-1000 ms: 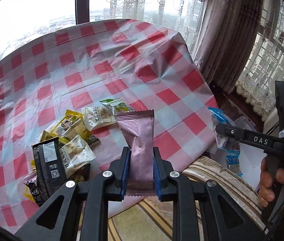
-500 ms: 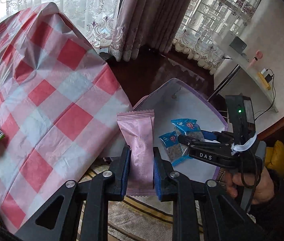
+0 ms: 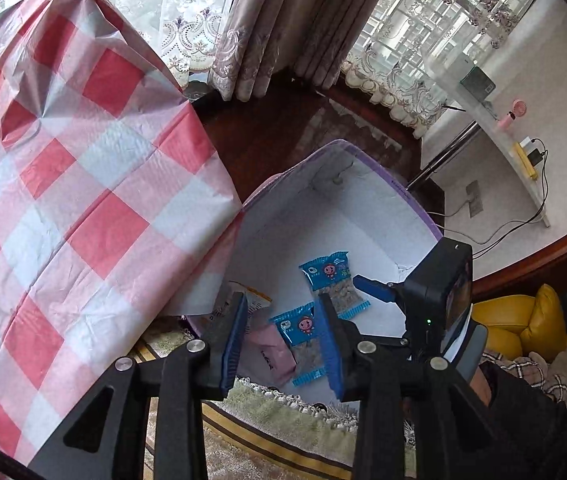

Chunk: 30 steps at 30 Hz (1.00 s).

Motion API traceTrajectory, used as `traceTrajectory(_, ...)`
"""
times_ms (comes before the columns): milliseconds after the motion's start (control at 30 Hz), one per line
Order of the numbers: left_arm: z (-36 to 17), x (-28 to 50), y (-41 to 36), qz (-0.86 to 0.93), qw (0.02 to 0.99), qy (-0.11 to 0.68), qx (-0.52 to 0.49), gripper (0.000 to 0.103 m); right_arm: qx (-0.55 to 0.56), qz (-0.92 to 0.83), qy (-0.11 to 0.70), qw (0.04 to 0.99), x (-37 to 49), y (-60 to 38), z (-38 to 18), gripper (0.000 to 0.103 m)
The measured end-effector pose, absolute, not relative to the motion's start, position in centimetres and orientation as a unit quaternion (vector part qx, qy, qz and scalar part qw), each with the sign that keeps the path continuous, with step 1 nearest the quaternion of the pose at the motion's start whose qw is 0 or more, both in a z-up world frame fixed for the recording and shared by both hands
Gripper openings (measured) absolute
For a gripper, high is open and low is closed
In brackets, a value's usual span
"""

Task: Organize snacks
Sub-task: 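Release the blue bag into the box with the right tool while the left tool drops the pink bar, then return both open tools to the snack pile on the table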

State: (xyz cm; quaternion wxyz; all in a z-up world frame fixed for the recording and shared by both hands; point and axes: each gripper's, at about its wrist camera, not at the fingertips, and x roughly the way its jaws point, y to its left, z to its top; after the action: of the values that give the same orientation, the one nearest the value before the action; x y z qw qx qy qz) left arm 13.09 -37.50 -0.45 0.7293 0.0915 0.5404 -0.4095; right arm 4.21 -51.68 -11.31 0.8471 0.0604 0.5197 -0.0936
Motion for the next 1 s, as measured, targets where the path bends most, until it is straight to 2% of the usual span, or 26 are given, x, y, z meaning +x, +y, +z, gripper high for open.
traceTrajectory(100,-0.2,13.0,-36.5,-0.402,0.734,0.541,0.082,0.037,0.021,-0.088,0.518,0.851,3.9,-51.5,-11.3,0.067)
traceTrajectory(300,0.8,12.7,-33.2,-0.383,0.75,0.536,0.06,0.038,0.033,-0.063,0.528,0.847,3.4,-52.7,-11.3,0.067)
traceTrajectory(433,1.7,12.7,-29.7,-0.354,0.773,0.526,0.032,0.052,0.06,-0.067,0.537,0.839,3.7,-53.5,-10.6,0.067)
traceTrajectory(500,2.1,12.8,-27.7,-0.334,0.787,0.519,0.016,0.056,0.055,-0.081,0.54,0.836,4.4,-53.7,-9.4,0.067)
traceTrajectory(633,2.9,13.0,-23.3,-0.292,0.811,0.507,-0.016,0.058,0.033,-0.097,0.524,0.845,5.7,-52.6,-6.0,0.068)
traceTrajectory(800,3.8,12.9,-18.3,-0.233,0.841,0.487,-0.033,0.059,0.016,-0.106,0.493,0.863,7.8,-49.8,-0.7,0.077)
traceTrajectory(1000,4.1,11.8,-10.0,-0.147,0.866,0.47,-0.082,0.059,0.032,-0.064,0.469,0.88,10.5,-45.0,3.3,0.077)
